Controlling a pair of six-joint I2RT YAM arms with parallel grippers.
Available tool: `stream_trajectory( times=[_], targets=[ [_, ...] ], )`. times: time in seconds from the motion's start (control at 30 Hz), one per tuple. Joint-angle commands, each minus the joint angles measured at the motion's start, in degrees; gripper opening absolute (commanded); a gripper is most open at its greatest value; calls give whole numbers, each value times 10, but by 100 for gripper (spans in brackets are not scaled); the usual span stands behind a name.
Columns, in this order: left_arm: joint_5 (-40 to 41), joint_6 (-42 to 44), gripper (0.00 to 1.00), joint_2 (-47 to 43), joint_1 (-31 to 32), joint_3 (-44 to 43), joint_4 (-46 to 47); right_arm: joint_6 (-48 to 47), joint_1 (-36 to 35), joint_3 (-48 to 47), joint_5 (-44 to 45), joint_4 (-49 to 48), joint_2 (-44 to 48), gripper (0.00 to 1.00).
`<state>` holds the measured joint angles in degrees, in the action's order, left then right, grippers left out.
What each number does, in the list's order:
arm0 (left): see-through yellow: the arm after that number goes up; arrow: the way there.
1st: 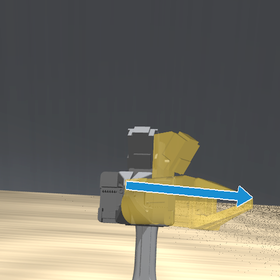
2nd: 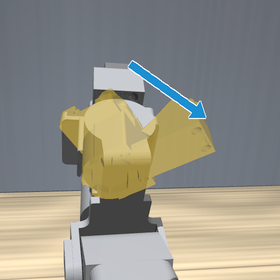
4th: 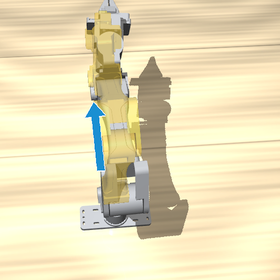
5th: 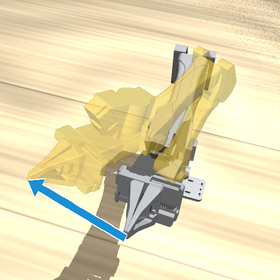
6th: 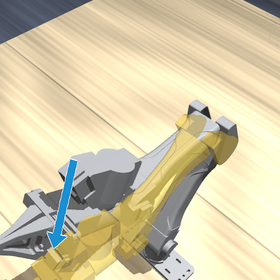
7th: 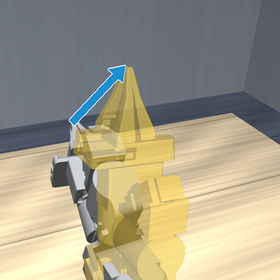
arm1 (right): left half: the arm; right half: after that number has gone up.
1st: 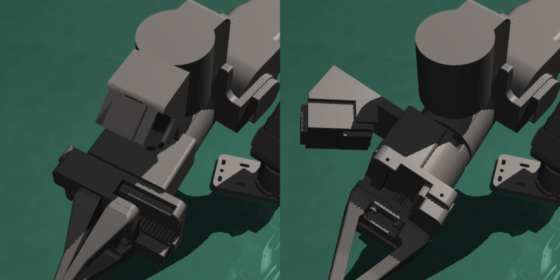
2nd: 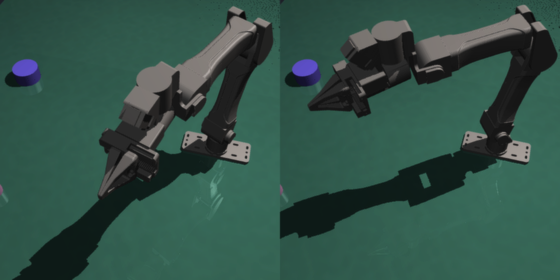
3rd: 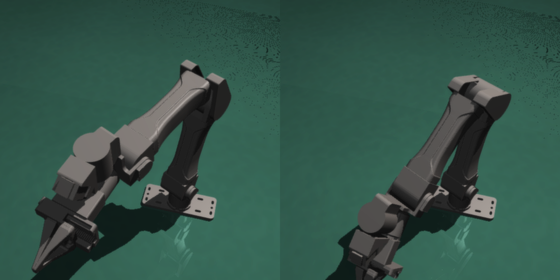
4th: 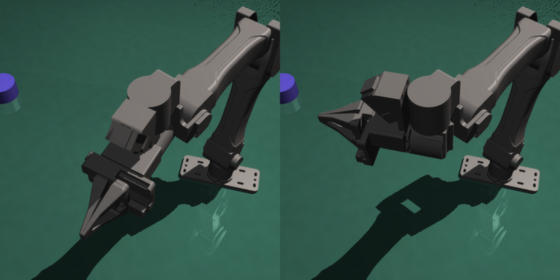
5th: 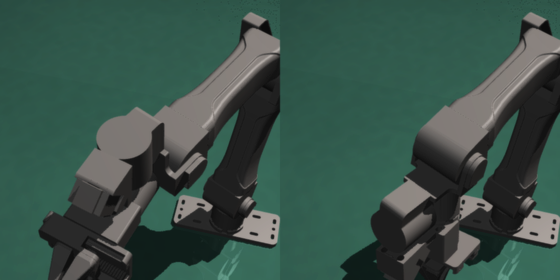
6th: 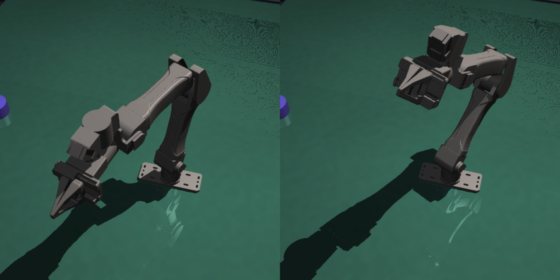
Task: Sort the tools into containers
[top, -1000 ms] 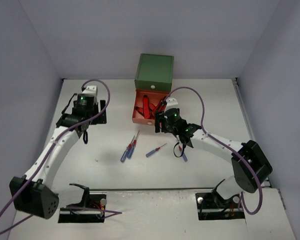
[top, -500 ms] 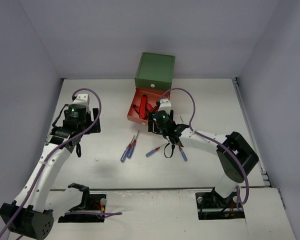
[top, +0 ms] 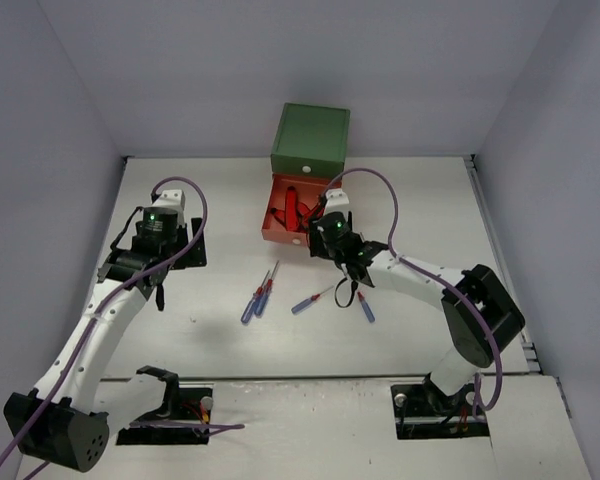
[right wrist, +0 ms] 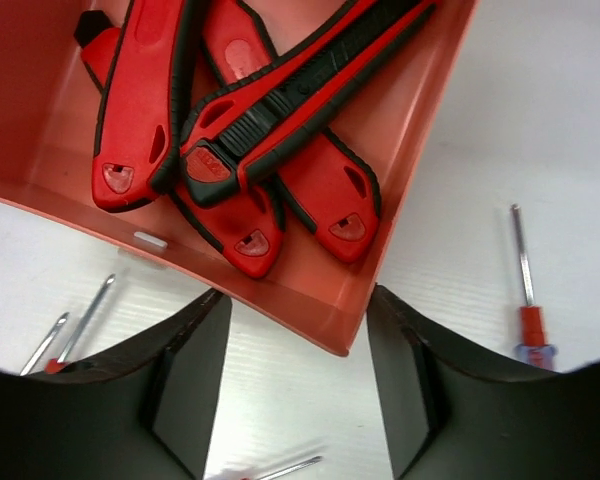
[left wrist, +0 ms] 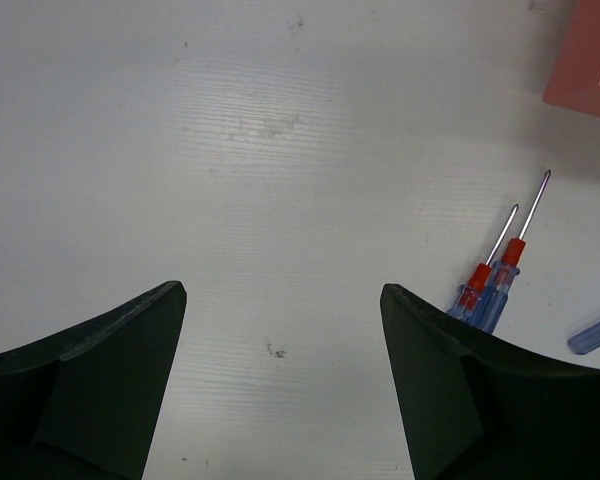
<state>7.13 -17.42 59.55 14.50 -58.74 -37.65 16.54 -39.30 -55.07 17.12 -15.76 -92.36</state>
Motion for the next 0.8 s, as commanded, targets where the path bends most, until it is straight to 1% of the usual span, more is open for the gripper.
stream_trajectory(
  times=[0.0, 0.2, 0.53, 0.67, 0.77],
  targets=[
    [-30, -21, 75, 8, 1, -27, 24, -38, 42, -53, 24, -49, 32, 41],
    [-41, -29, 75, 14, 1, -24, 39, -48, 54, -99, 4, -51, 0, 38],
    [-52, -42, 75, 20, 1, -22, 50, -42, 63, -172, 14, -53, -60, 42],
    [-54, -41, 75, 10, 0, -28, 48, -55, 62, -195, 8, -52, -47, 44],
    [-48, -40, 75, -2, 0, -39, 44, -64, 54, -189, -14, -49, -11, 47]
  ],
)
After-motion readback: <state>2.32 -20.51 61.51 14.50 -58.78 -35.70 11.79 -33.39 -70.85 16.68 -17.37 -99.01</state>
